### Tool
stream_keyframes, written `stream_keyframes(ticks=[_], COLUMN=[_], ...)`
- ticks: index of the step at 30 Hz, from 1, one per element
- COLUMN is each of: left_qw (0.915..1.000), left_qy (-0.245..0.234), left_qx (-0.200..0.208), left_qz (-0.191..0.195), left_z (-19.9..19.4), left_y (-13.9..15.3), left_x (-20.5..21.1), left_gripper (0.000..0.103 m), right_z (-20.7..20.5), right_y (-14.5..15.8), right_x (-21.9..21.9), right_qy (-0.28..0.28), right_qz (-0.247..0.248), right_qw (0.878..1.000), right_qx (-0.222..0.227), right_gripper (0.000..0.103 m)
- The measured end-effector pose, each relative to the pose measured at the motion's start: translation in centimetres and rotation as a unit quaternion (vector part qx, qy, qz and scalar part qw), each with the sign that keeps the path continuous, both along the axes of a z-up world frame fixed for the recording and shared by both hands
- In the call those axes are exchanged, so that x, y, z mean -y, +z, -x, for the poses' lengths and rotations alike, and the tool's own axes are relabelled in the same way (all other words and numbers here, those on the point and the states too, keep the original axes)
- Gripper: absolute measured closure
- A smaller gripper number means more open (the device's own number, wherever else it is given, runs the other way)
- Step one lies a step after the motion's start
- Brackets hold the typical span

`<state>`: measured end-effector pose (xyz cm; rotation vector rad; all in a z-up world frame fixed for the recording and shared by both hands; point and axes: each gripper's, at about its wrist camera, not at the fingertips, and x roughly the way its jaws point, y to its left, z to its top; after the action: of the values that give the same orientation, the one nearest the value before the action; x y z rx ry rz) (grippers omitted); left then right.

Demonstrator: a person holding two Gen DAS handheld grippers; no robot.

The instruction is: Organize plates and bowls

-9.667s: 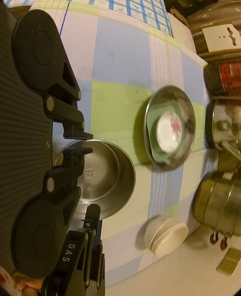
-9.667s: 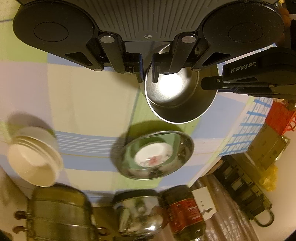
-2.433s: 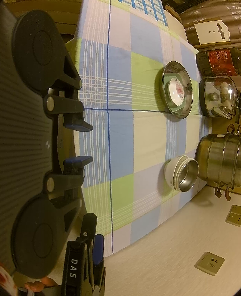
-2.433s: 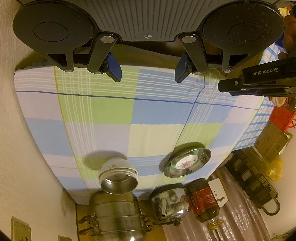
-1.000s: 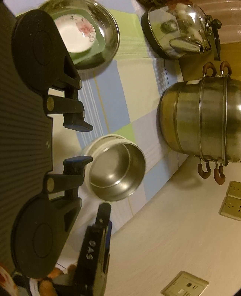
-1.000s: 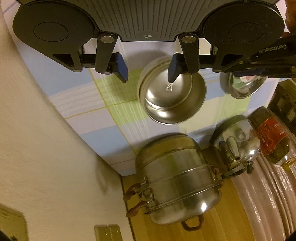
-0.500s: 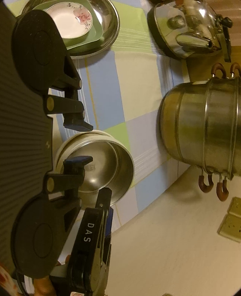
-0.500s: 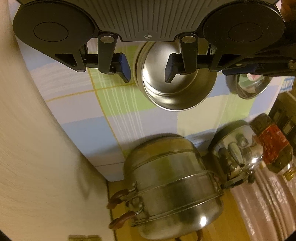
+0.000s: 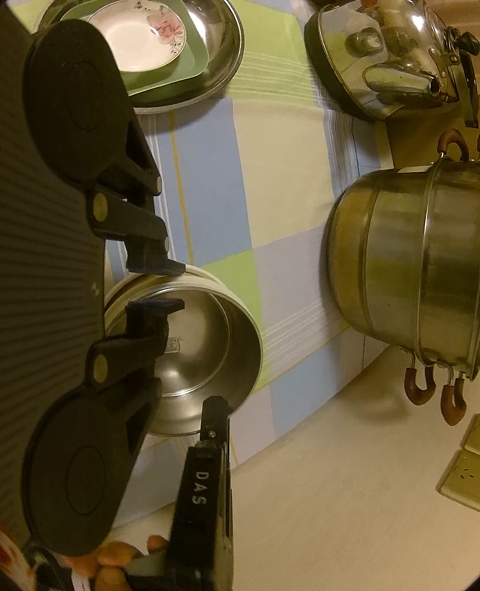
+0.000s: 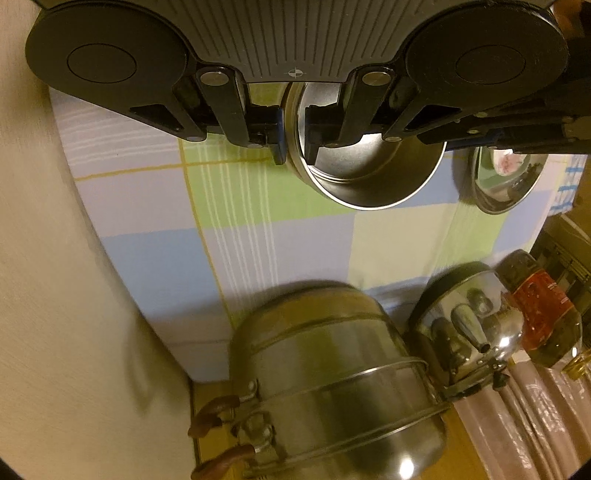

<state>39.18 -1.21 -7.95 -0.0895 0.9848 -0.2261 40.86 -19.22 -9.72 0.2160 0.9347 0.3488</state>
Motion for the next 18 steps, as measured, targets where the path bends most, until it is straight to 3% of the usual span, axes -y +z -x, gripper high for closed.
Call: stream_keyframes(ticks=[10, 14, 18], left_qw=[0.9997, 0.9996, 0.9994], left_qy=[-0.002, -0.002, 0.003], left_qx=[-0.025, -0.029, -0.033], left_qz=[-0.004, -0.001, -0.005], left_z=[-2.0, -2.3, -2.3], left_y=[0.3, 0.3, -0.1], left_x=[-0.2, 0.0, 0.0], left_gripper=[0.092, 0.093, 0.089], right_z=[-2.9, -3.6, -3.7], right_y=[1.1, 0.7, 0.9], right_x=[0.8, 1.2, 0.8], right_qy=[-0.026, -0.036, -0.017], right_qz=[-0.025, -0.036, -0.016], right_qw=[0.993, 0.989, 0.993], right_qx=[-0.114, -0.138, -0.119], right_gripper=[0.093, 0.093, 0.093])
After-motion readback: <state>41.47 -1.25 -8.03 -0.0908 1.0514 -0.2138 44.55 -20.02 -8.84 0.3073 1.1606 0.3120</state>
